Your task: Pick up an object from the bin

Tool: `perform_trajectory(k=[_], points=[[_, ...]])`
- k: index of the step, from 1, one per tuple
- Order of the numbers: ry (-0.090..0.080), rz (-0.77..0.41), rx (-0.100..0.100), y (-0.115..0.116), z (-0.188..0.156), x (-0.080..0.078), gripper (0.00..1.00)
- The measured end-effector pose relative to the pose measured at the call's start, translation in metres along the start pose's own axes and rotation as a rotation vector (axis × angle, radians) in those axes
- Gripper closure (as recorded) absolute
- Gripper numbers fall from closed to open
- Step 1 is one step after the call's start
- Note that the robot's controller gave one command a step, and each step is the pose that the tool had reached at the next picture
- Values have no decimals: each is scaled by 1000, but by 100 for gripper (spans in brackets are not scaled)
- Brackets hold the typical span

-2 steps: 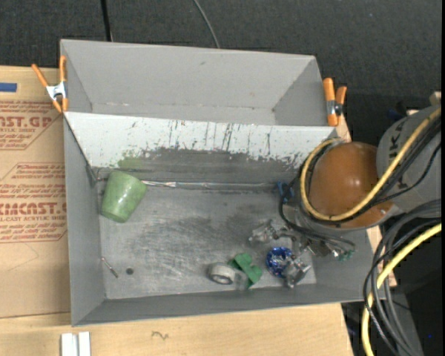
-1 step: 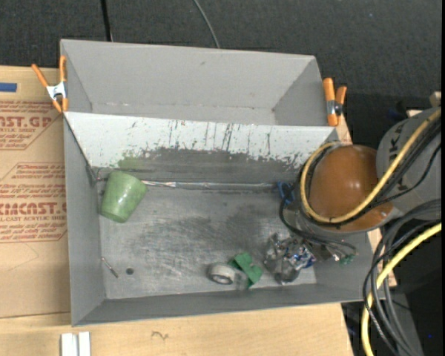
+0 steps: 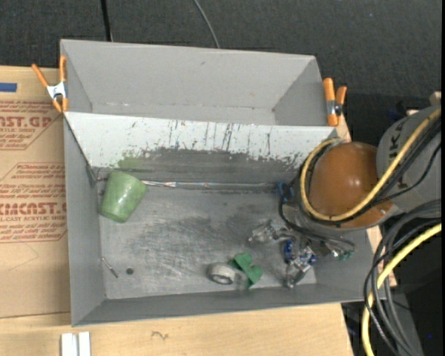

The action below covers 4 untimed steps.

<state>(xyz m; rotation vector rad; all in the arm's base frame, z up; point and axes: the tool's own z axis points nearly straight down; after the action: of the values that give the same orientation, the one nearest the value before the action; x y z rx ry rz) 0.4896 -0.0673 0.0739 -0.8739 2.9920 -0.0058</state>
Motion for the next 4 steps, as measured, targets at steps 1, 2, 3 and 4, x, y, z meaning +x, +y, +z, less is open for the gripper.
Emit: perform_trajectory(k=[1, 2, 3, 4], points=[[10, -128, -6, 60, 2, -41, 0], [8, -124, -7, 60, 1, -41, 100], [14, -458, -11, 27, -135, -59, 100], [16, -641, -21, 63, -92, -92, 100]])
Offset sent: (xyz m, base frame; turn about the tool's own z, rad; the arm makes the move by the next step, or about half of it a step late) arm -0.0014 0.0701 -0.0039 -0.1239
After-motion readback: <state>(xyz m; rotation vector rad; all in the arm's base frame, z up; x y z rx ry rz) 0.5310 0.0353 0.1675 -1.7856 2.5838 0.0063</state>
